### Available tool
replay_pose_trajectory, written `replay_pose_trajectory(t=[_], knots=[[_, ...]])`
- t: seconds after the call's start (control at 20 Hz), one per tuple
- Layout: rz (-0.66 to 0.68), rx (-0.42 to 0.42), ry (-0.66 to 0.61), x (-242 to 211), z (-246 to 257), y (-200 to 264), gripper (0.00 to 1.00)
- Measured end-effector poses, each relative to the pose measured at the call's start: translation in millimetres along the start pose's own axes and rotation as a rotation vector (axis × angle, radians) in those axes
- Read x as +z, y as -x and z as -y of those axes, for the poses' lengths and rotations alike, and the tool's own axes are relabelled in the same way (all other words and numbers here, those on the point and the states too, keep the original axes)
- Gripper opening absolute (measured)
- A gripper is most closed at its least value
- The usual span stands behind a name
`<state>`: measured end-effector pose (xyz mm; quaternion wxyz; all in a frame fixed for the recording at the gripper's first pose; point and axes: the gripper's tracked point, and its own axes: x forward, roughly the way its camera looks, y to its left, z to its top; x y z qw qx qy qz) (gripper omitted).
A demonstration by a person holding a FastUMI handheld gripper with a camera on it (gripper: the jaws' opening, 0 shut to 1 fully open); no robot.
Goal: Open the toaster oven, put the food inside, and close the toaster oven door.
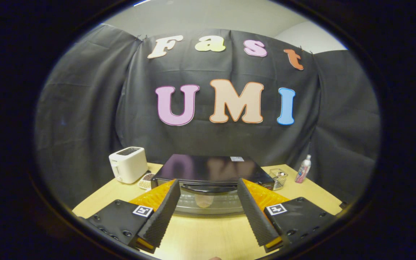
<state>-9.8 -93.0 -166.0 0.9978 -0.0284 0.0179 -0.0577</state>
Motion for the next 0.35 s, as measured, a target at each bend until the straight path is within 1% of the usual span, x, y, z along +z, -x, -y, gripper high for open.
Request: replay_pose_trajectory(t=[0.35], knots=[[-0.002,0.004,0.001,-0.9,-1.4,0.8,0.98]])
